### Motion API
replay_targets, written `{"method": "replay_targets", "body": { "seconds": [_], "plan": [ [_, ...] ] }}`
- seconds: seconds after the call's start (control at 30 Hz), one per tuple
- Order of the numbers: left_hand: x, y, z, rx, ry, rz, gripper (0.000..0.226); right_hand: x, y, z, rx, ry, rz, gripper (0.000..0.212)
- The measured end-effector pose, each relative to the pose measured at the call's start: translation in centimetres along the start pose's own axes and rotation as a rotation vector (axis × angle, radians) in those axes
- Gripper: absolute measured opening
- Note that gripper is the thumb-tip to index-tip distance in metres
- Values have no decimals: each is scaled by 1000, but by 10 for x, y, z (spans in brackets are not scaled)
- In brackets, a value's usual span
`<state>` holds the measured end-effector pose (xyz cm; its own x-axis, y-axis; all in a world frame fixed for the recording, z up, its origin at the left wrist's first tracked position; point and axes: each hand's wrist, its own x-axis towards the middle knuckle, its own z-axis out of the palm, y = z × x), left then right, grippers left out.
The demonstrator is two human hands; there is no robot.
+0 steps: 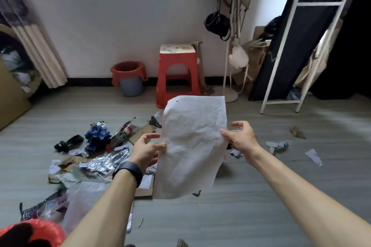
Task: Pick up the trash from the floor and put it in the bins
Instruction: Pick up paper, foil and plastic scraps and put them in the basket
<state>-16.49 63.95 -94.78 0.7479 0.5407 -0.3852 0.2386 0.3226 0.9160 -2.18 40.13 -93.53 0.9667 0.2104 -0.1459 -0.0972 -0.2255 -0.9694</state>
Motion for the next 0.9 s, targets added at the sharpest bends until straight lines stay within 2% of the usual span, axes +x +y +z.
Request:
{"method": "replay_targets", "body": {
  "seconds": [0.1, 0.2, 0.27, 0.37, 0.47, 0.57, 0.63, 0.73, 0.83, 0.9],
  "plan": [
    [1, 2, -6, -37, 62, 57, 30, -5, -4, 0, 73, -96, 19, 45],
    [-3, 5, -9, -113, 14, 38, 26, -9, -2, 3, 51, -372, 108, 36],
    [-4, 8, -12, -152, 1, 35, 26, -8, 0, 11, -2, -441, 117, 31],
    [-1, 16, -18, -100, 7, 97, 33, -3, -5, 22, -68, -321, -31, 38],
    [-1, 19, -28, 110, 15, 196, 41, 5, -4, 27, -86, -265, -117, 38],
    [1, 14, -40, 285, -3, 282, 49, 13, 5, 29, -327, -214, -208, 27],
    [3, 11, -46, 469, 61, 326, 39, 16, 10, 30, -455, -187, -250, 29],
    [3, 9, -50, 629, 158, 391, 14, 18, 8, 35, -453, -166, -301, 23],
    [3, 10, -52, 718, 197, 434, 12, 19, 7, 36, -368, -194, -273, 22],
    [5, 10, -53, 611, 132, 394, 17, 21, 6, 37, -287, -207, -238, 20]
  ]
}}
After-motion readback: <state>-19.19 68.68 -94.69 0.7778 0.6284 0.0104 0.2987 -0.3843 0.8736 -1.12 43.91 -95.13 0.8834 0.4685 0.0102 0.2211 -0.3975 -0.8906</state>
